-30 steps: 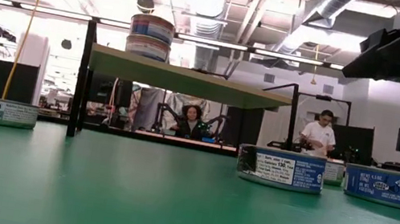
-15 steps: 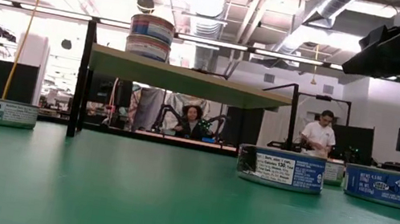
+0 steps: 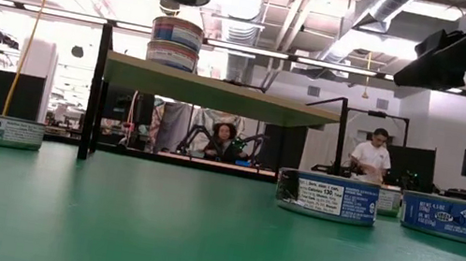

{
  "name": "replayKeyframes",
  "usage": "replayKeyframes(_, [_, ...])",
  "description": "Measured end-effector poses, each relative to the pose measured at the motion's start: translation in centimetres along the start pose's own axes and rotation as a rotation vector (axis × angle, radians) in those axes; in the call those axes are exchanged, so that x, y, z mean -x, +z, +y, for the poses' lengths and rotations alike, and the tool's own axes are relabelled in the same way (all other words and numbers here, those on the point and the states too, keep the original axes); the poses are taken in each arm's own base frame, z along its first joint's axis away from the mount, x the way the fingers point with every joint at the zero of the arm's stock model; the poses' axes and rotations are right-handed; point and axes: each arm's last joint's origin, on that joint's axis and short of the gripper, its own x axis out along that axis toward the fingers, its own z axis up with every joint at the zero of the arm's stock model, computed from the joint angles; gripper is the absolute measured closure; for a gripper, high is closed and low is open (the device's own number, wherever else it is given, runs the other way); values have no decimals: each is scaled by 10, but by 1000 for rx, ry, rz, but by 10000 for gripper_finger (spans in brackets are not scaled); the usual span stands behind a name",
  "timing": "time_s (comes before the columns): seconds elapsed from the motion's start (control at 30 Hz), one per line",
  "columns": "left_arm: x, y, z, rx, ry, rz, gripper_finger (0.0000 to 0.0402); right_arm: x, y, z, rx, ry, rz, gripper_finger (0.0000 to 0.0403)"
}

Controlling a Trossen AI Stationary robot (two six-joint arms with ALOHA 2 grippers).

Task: Stack canned seafood by type on shelf
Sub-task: Stack the blue pink tuna can on top of the blue pink tuna can on the shelf

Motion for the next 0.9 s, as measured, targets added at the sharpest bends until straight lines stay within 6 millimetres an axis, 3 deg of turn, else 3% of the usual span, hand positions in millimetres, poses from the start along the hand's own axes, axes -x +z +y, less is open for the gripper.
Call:
replayKeyframes(0.3, [-9, -7, 16, 208, 29, 39, 218, 0, 2, 1, -3, 12, -20, 138])
replayKeyframes(0.6, [-26, -7, 26, 240, 18, 83, 211, 0, 2, 1, -2, 15, -18, 138])
replayKeyframes(0.9, [-29, -8, 28, 250, 7, 100, 201, 0, 2, 1, -1, 15, -18, 138])
